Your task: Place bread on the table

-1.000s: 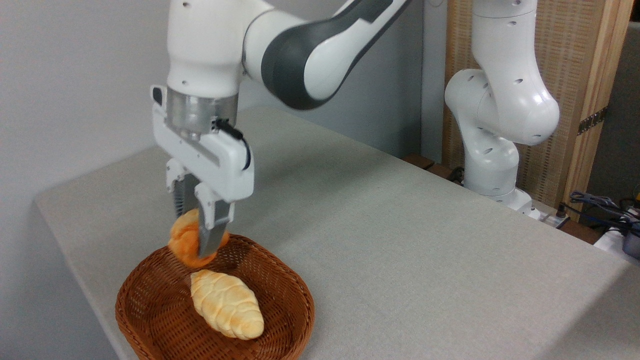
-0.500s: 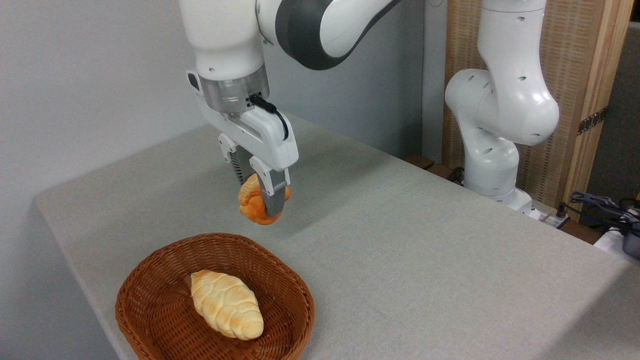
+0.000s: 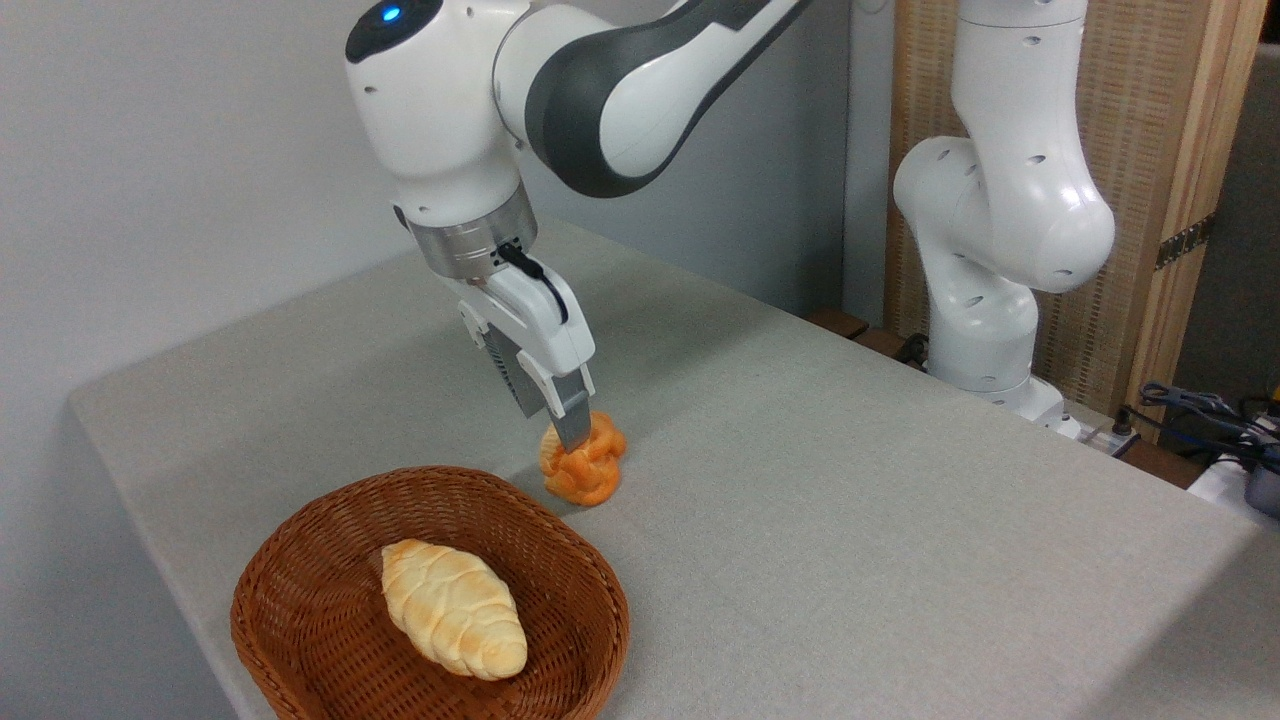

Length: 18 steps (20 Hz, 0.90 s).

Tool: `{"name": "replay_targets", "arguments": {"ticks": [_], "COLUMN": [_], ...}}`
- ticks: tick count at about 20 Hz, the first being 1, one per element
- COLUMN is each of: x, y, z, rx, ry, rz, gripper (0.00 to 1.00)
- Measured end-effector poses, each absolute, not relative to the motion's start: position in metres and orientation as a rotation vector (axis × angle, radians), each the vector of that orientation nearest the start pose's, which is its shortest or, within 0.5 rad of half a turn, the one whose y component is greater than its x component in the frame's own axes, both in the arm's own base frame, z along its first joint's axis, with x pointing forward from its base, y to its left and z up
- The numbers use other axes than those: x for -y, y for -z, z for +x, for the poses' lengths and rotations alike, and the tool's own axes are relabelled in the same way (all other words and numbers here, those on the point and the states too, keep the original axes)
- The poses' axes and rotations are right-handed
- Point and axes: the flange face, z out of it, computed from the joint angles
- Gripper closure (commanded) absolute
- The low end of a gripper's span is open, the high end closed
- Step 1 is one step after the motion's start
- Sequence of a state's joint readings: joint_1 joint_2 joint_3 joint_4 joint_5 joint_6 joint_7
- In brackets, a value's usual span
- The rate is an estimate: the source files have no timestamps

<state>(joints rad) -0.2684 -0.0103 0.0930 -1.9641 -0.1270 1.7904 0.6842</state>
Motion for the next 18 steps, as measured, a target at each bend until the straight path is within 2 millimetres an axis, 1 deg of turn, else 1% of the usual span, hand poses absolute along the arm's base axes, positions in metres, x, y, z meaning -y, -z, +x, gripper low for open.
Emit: {"name": "replay_targets", "arguments": {"ticks": [2, 4, 6, 8, 9, 13, 15, 16, 18], "x": [0.108, 0.109, 0.109, 0.109, 0.109, 0.104, 0.1, 0.095, 0.081], "y": [-0.459, -0.459, -0.461, -0.467, -0.474, -0.518, -0.538, -0.546, -0.552], "z": [0.526, 0.527, 0.527, 0.53, 0.533, 0.544, 0.551, 0.554, 0.558], "rx": [-1.326, -1.326, -1.327, -1.326, -1.324, -1.309, -1.289, -1.27, -1.231], "ry": [-0.222, -0.222, -0.216, -0.187, -0.158, -0.006, 0.098, 0.15, 0.191], "rz": [-3.015, -3.015, -3.014, -3.012, -3.01, -2.998, -2.988, -2.984, -2.98], "gripper": [0.0, 0.0, 0.0, 0.0, 0.0, 0.0, 0.0, 0.0, 0.0]}}
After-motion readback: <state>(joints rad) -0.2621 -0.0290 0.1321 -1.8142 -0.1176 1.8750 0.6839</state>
